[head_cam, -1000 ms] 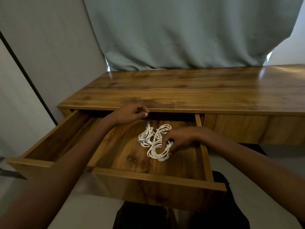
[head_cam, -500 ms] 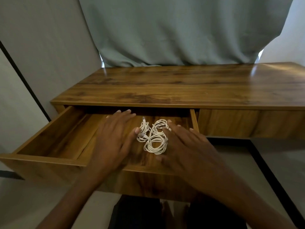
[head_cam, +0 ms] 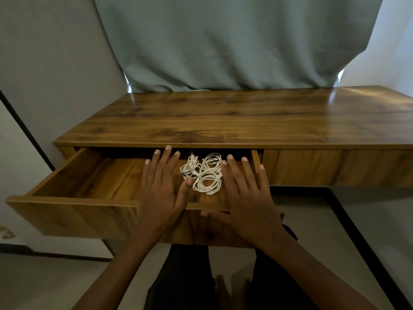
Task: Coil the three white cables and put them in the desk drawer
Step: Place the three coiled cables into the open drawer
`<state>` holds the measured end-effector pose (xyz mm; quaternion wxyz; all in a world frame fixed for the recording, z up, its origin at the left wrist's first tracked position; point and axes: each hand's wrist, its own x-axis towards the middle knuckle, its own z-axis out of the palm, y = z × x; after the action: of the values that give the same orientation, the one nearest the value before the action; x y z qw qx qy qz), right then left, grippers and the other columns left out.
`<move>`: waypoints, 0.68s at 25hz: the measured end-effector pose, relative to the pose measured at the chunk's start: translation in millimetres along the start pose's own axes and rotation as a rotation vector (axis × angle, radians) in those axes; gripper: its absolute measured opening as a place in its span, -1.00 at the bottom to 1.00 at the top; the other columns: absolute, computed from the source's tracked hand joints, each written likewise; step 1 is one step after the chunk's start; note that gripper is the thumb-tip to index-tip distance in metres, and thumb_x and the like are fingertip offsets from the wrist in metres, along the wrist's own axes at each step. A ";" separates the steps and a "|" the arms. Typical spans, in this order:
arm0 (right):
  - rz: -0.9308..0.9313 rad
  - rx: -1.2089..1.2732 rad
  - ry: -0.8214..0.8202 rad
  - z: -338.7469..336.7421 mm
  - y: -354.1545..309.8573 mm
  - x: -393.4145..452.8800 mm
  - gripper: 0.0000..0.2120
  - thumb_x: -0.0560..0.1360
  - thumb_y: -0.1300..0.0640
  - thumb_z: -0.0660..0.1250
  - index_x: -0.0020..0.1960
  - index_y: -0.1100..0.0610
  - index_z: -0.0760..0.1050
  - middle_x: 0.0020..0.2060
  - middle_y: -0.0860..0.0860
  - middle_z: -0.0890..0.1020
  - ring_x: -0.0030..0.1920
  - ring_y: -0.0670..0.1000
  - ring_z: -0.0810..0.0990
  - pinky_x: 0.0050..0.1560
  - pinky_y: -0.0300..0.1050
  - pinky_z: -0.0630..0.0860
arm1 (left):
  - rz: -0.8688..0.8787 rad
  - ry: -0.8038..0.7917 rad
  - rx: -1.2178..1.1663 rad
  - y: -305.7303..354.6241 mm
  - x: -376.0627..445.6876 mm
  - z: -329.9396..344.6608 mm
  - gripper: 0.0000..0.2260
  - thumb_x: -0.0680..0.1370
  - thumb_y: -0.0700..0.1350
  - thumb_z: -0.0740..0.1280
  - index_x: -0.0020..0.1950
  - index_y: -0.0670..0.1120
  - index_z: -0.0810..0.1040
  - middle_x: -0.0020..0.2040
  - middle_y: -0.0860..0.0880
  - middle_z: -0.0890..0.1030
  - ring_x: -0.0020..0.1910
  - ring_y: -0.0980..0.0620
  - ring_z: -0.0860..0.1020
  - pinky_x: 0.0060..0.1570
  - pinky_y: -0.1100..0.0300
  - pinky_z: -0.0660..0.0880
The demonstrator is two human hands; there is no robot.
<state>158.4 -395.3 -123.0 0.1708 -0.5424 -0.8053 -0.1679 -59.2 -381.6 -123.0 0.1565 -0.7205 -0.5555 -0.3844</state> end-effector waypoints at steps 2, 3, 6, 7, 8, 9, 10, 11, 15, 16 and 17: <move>0.031 -0.026 0.014 13.2 9.7 22.3 0.10 0.39 -0.63 -0.10 0.62 0.17 0.03 0.61 0.14 0.05 0.60 0.23 0.03 0.51 0.36 0.00 | -0.013 -0.011 0.004 -7.8 19.8 19.1 -0.39 0.65 0.25 0.00 0.55 -0.13 0.27 0.60 -0.11 0.19 0.61 -0.08 0.06 0.57 -0.08 -0.02; 0.044 -0.036 0.021 19.5 14.9 33.6 0.10 0.39 -0.63 -0.11 0.62 0.17 0.00 0.62 0.14 0.01 0.60 0.23 -0.02 0.52 0.36 -0.06 | -0.017 -0.013 0.009 -12.4 30.2 29.2 -0.39 0.65 0.25 0.00 0.55 -0.13 0.26 0.61 -0.12 0.17 0.61 -0.08 0.04 0.57 -0.07 -0.04; 0.069 -0.055 0.048 35.8 29.5 65.6 0.11 0.38 -0.64 -0.13 0.63 0.15 -0.09 0.62 0.13 -0.09 0.60 0.21 -0.15 0.52 0.37 -0.17 | -0.013 -0.004 0.021 -25.5 60.1 57.8 -0.39 0.65 0.26 0.00 0.54 -0.13 0.29 0.60 -0.13 0.18 0.61 -0.10 0.03 0.57 -0.09 -0.05; 0.076 -0.058 0.066 40.4 34.1 75.7 0.11 0.39 -0.64 -0.13 0.63 0.15 -0.10 0.62 0.12 -0.11 0.60 0.21 -0.18 0.51 0.38 -0.17 | -0.003 0.005 0.017 -29.5 69.3 65.9 -0.39 0.65 0.26 0.00 0.52 -0.14 0.32 0.59 -0.14 0.21 0.61 -0.11 0.06 0.57 -0.10 -0.04; 0.084 -0.062 0.086 45.1 38.3 85.4 0.10 0.39 -0.63 -0.13 0.63 0.15 -0.09 0.62 0.12 -0.11 0.60 0.21 -0.18 0.51 0.39 -0.16 | 0.014 0.015 0.021 -33.5 77.3 73.8 -0.41 0.66 0.25 0.00 0.50 -0.14 0.34 0.58 -0.14 0.23 0.60 -0.12 0.08 0.56 -0.10 -0.02; 0.090 -0.071 0.108 50.2 42.0 93.4 0.09 0.40 -0.63 -0.12 0.63 0.15 -0.07 0.62 0.12 -0.10 0.60 0.22 -0.18 0.51 0.39 -0.14 | 0.040 0.025 0.043 -37.8 81.7 81.2 -0.42 0.66 0.24 0.01 0.49 -0.14 0.36 0.58 -0.14 0.25 0.60 -0.12 0.10 0.56 -0.11 -0.01; 0.091 -0.083 0.129 55.6 45.9 100.6 0.08 0.40 -0.62 -0.11 0.63 0.15 -0.05 0.62 0.12 -0.09 0.60 0.22 -0.16 0.51 0.39 -0.13 | 0.073 0.035 0.086 -43.0 83.4 89.1 -0.43 0.66 0.23 0.03 0.49 -0.14 0.36 0.58 -0.14 0.25 0.59 -0.12 0.11 0.56 -0.13 0.00; 0.087 -0.092 0.153 61.4 49.9 107.4 0.07 0.41 -0.62 -0.10 0.63 0.14 -0.03 0.62 0.12 -0.07 0.60 0.22 -0.15 0.51 0.40 -0.12 | 0.104 0.047 0.142 -49.2 82.1 97.9 -0.44 0.66 0.22 0.05 0.50 -0.13 0.35 0.58 -0.14 0.25 0.59 -0.13 0.11 0.55 -0.16 0.00; 0.076 -0.115 0.314 87.9 63.0 132.6 0.00 0.45 -0.57 0.00 0.61 0.13 0.10 0.61 0.14 0.06 0.60 0.23 0.00 0.49 0.42 -0.03 | 0.050 0.092 0.254 -75.7 69.6 139.5 -0.38 0.65 0.23 0.08 0.58 -0.13 0.22 0.61 -0.18 0.13 0.60 -0.18 0.03 0.53 -0.25 -0.01; 0.082 -0.116 0.363 95.7 64.4 137.5 -0.03 0.47 -0.55 0.03 0.60 0.13 0.13 0.60 0.15 0.11 0.59 0.24 0.05 0.49 0.42 0.00 | 0.025 0.098 0.257 -80.3 67.8 149.2 -0.37 0.66 0.23 0.05 0.60 -0.13 0.15 0.62 -0.17 0.06 0.61 -0.18 0.00 0.52 -0.26 0.01; 0.093 -0.115 0.406 104.3 65.5 142.2 -0.07 0.48 -0.52 0.05 0.60 0.12 0.16 0.59 0.15 0.15 0.58 0.24 0.09 0.49 0.42 0.03 | 0.014 0.103 0.250 -84.0 67.6 157.9 -0.37 0.67 0.22 0.04 0.62 -0.12 0.08 0.64 -0.15 -0.02 0.61 -0.18 -0.04 0.51 -0.28 0.01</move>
<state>159.5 -208.4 -144.7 0.3057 -0.5430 -0.7174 -0.3113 -70.6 -204.5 -194.3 0.2761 -0.6785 -0.5852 -0.3478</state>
